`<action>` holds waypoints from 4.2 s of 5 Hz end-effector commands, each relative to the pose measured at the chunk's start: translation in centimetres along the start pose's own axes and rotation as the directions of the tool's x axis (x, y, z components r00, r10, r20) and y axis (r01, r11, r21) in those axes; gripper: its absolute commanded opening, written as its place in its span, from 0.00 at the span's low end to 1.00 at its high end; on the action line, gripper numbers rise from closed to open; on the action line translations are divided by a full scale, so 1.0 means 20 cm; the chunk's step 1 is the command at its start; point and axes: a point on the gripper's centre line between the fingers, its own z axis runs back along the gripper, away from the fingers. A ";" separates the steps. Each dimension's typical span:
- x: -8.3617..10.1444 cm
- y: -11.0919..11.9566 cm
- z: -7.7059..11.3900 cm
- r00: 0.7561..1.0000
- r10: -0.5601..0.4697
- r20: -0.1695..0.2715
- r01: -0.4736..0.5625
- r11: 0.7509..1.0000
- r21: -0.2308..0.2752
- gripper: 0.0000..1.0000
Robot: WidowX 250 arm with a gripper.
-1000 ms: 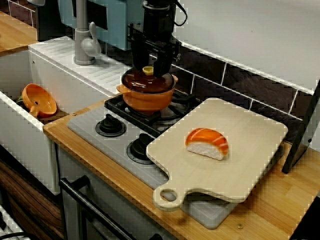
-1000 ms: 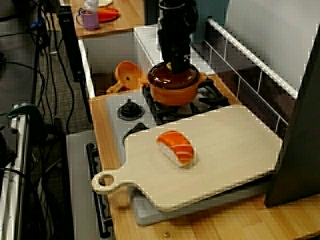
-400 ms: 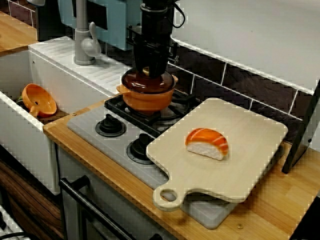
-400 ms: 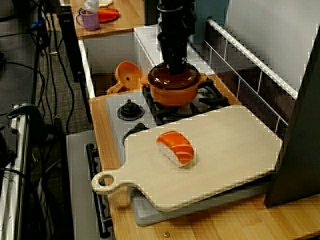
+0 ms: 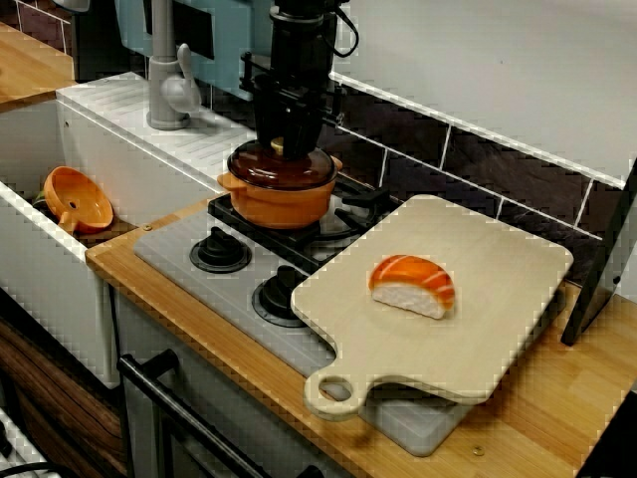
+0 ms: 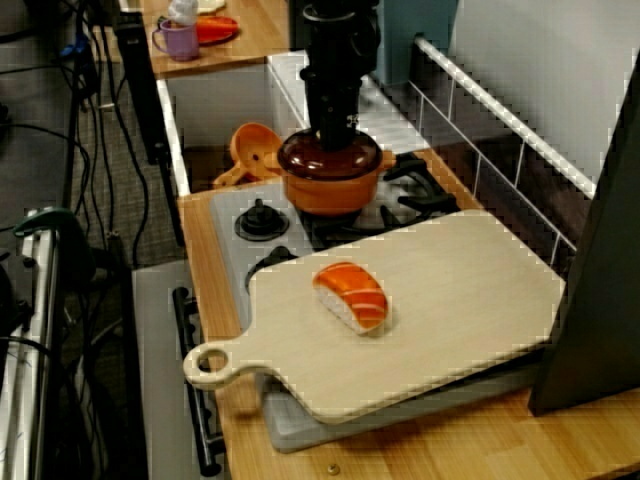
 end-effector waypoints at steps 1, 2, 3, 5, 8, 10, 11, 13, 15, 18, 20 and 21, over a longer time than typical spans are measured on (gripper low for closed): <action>0.03 0.00 0.27 0.994 0.041 0.103 -0.037 0.999 -0.039 0.00; 0.01 -0.04 0.27 0.994 0.033 0.108 -0.028 0.999 -0.044 0.00; -0.04 -0.10 0.29 0.993 0.014 0.113 -0.009 0.999 -0.049 0.00; -0.09 -0.28 0.29 0.990 -0.008 0.140 0.012 1.000 -0.029 0.00; 0.00 -0.46 0.20 0.992 0.011 0.128 -0.006 0.999 -0.032 0.00; 0.09 -0.55 0.13 0.989 0.017 0.148 -0.015 1.000 -0.014 0.00; 0.11 -0.60 0.12 0.994 0.012 0.112 -0.007 0.999 -0.043 0.00; 0.10 -0.65 0.12 0.996 -0.011 0.093 0.016 0.998 -0.061 0.00; 0.10 -0.68 0.05 0.996 -0.016 0.086 0.020 0.999 -0.045 0.00; 0.14 -0.68 0.02 0.997 -0.005 0.081 0.008 0.999 -0.044 0.00; 0.16 -0.67 0.01 0.996 0.000 0.089 0.003 0.999 -0.034 0.00; 0.16 -0.66 0.01 0.997 -0.011 0.083 0.013 1.000 -0.025 0.50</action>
